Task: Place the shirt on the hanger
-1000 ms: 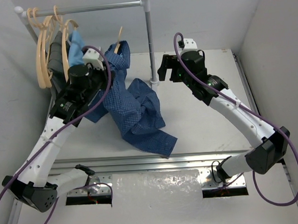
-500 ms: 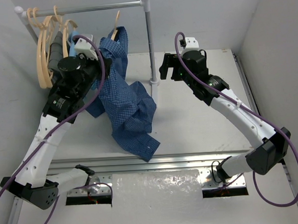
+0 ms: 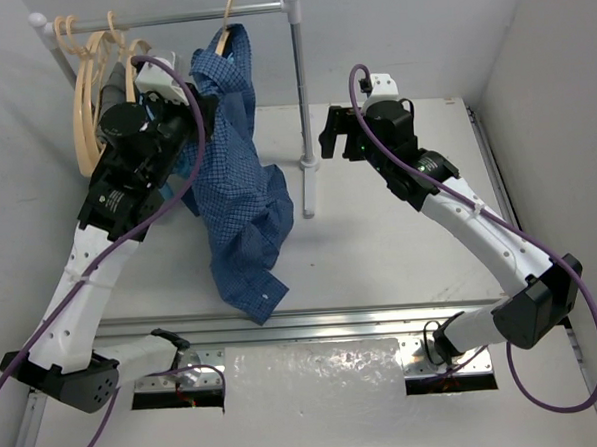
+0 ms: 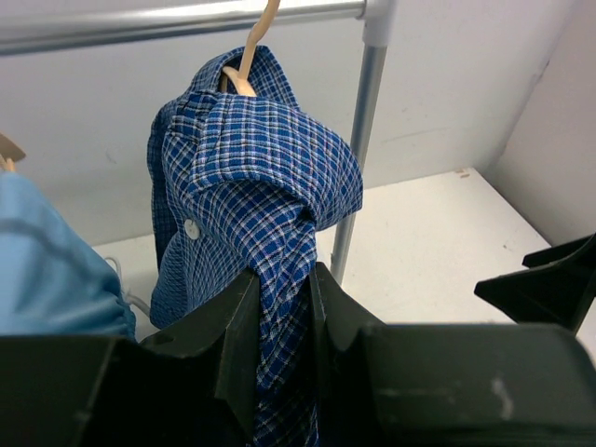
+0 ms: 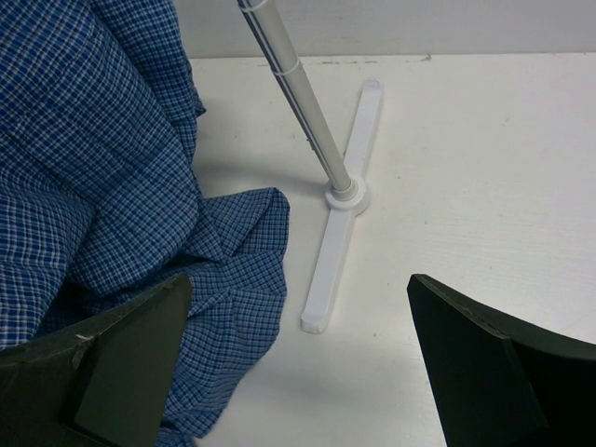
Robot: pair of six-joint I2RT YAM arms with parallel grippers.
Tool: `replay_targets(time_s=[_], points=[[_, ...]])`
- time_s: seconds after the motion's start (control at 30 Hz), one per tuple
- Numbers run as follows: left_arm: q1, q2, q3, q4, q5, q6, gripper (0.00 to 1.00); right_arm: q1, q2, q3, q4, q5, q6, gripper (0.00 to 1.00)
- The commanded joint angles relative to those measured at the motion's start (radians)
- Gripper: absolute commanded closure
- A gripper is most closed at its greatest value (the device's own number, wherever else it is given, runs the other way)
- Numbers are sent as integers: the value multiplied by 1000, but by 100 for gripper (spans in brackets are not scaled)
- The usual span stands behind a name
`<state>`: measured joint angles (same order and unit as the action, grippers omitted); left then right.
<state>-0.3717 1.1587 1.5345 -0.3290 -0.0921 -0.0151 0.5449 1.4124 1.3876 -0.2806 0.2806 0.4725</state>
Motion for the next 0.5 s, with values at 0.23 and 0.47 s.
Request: replay_targets(time_s=[0.23,0.47], points=[[8,64,78,206,-34,50,100,-7,-23,2,58,9,-34,1],[36,114,12,283,-61,23,100,-10,-56,-15,57,25,-78,1]])
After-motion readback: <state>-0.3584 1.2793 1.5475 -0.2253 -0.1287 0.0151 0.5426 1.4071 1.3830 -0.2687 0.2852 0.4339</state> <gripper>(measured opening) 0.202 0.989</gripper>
